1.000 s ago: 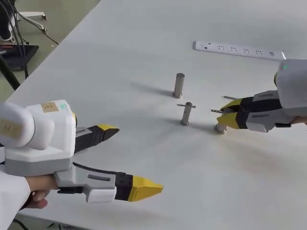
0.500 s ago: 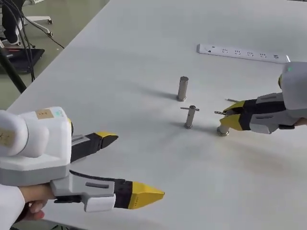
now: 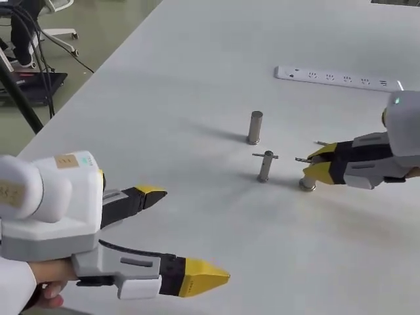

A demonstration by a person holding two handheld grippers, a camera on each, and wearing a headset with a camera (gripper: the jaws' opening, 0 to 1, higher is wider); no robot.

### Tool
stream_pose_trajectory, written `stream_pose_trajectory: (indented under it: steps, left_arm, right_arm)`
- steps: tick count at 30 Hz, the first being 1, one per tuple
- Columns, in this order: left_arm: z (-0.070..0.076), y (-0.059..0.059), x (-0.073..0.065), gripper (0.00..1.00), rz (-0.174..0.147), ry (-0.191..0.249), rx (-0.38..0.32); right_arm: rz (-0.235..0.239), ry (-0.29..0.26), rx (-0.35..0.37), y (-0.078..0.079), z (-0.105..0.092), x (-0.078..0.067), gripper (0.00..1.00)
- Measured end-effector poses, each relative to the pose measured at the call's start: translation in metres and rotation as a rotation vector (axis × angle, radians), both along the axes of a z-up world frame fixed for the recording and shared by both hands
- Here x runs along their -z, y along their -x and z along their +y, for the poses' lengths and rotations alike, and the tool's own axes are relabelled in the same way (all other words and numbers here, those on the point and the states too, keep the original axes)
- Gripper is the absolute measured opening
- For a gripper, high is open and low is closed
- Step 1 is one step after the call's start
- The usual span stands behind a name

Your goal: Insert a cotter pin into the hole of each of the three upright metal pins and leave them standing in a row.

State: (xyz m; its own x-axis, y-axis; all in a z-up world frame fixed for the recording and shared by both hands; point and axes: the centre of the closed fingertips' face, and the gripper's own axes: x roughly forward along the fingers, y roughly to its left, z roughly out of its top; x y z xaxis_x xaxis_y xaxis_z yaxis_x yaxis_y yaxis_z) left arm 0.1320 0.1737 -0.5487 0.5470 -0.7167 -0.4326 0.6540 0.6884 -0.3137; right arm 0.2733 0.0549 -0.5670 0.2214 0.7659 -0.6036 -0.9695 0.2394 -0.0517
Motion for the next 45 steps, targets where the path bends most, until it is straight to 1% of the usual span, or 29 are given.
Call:
stream_pose_trajectory:
  steps: [3, 5, 7, 9, 10, 11, 12, 15, 16, 18, 19, 20, 21, 22, 23, 24, 26, 27, 28, 31, 34, 37, 38, 40, 41, 42, 43, 44, 45]
  left_arm:
    - [0.0, 0.001, 0.002, 0.99, 0.006, -0.003, 0.002]
    - [-0.001, 0.002, 0.004, 0.99, 0.014, -0.005, 0.008]
    - [-0.003, 0.004, 0.002, 0.99, 0.007, -0.005, 0.024]
    - [-0.004, 0.005, 0.002, 0.99, 0.008, -0.009, 0.033]
    - [-0.004, 0.005, 0.002, 0.99, 0.007, -0.02, 0.036]
    - [-0.005, 0.004, 0.001, 0.99, -0.011, -0.043, 0.044]
    - [-0.007, 0.005, 0.0, 0.99, -0.013, -0.043, 0.049]
    - [-0.014, 0.005, -0.005, 0.99, -0.013, -0.022, 0.059]
    - [-0.017, 0.005, -0.006, 0.99, -0.016, -0.022, 0.066]
    - [-0.021, 0.005, -0.006, 0.99, -0.015, -0.024, 0.074]
    - [-0.022, 0.006, -0.006, 0.99, -0.013, -0.025, 0.078]
    - [-0.023, 0.006, -0.004, 0.99, -0.003, -0.041, 0.084]
    - [-0.023, 0.007, -0.003, 0.99, 0.003, -0.057, 0.09]
    - [-0.025, 0.007, -0.005, 0.99, -0.015, -0.065, 0.102]
    - [-0.025, 0.006, -0.008, 0.99, -0.023, -0.062, 0.1]
    - [-0.027, 0.005, -0.011, 0.99, -0.027, -0.05, 0.095]
    - [-0.029, 0.002, -0.017, 0.99, -0.041, -0.035, 0.092]
    - [-0.029, 0.002, -0.019, 0.99, -0.045, -0.034, 0.092]
    - [-0.03, 0.001, -0.019, 0.99, -0.048, -0.034, 0.092]
    - [-0.032, -0.001, -0.02, 0.99, -0.058, -0.041, 0.097]
    - [-0.033, -0.003, -0.021, 0.99, -0.063, -0.037, 0.099]
    - [-0.034, -0.004, -0.022, 0.99, -0.061, -0.028, 0.098]
    - [-0.033, -0.005, -0.022, 0.99, -0.062, -0.027, 0.097]
    - [-0.032, -0.006, -0.022, 0.99, -0.062, -0.025, 0.094]
    - [-0.032, -0.007, -0.022, 0.99, -0.062, -0.025, 0.091]
    - [-0.031, -0.008, -0.022, 0.99, -0.063, -0.026, 0.089]
    - [-0.03, -0.009, -0.022, 0.99, -0.065, -0.025, 0.085]
    - [-0.029, -0.01, -0.023, 0.99, -0.067, -0.023, 0.081]
    - [-0.029, -0.011, -0.023, 0.99, -0.067, -0.02, 0.078]
  right_arm:
    - [-0.009, 0.006, -0.005, -0.003, 0.0, 0.001, 0.09]
    - [-0.005, 0.004, -0.003, -0.004, 0.001, 0.001, 0.09]
    - [-0.005, 0.002, 0.0, -0.005, 0.001, 0.001, 0.09]
    - [-0.006, -0.002, 0.006, -0.006, 0.001, 0.0, 0.09]
    - [-0.008, -0.003, 0.003, -0.006, 0.001, 0.0, 0.09]
    - [-0.005, -0.004, 0.003, -0.006, 0.001, 0.0, 0.09]
    - [-0.002, -0.004, 0.006, -0.006, 0.001, 0.0, 0.09]
    - [-0.009, -0.005, 0.006, -0.005, 0.002, 0.0, 0.09]
    - [-0.007, -0.016, 0.012, -0.005, 0.003, -0.002, 0.1]
    - [-0.024, -0.04, 0.015, -0.007, 0.006, -0.008, 0.12]
    - [-0.037, -0.042, 0.015, -0.008, 0.007, -0.01, 0.15]
    - [-0.046, -0.046, 0.013, -0.008, 0.009, -0.013, 0.21]
    - [-0.05, -0.05, 0.014, -0.008, 0.01, -0.015, 0.23]
    - [-0.055, -0.059, 0.013, -0.007, 0.011, -0.019, 0.23]
    - [-0.053, -0.068, 0.013, -0.008, 0.011, -0.019, 0.21]
    - [-0.054, -0.079, 0.013, -0.007, 0.011, -0.021, 0.21]
    - [-0.062, -0.088, 0.01, -0.002, 0.012, -0.028, 0.23]
    - [-0.069, -0.091, 0.006, -0.003, 0.011, -0.029, 0.24]
    - [-0.07, -0.093, 0.004, -0.002, 0.01, -0.031, 0.26]
    - [-0.077, -0.096, 0.011, 0.011, 0.005, -0.039, 0.38]
    - [-0.068, -0.115, 0.032, 0.015, -0.004, -0.044, 0.43]
    - [-0.051, -0.138, 0.066, 0.023, -0.014, -0.05, 0.51]
    - [-0.039, -0.157, 0.08, 0.027, -0.017, -0.051, 0.53]
    - [-0.007, -0.171, 0.117, 0.035, -0.023, -0.05, 0.63]
    - [-0.007, -0.171, 0.12, 0.039, -0.025, -0.049, 0.67]
    - [-0.006, -0.172, 0.124, 0.042, -0.027, -0.049, 0.7]
    - [0.007, -0.178, 0.144, 0.045, -0.033, -0.048, 0.71]
    - [0.034, -0.192, 0.176, 0.05, -0.036, -0.047, 0.74]
    - [0.036, -0.195, 0.189, 0.052, -0.038, -0.047, 0.77]
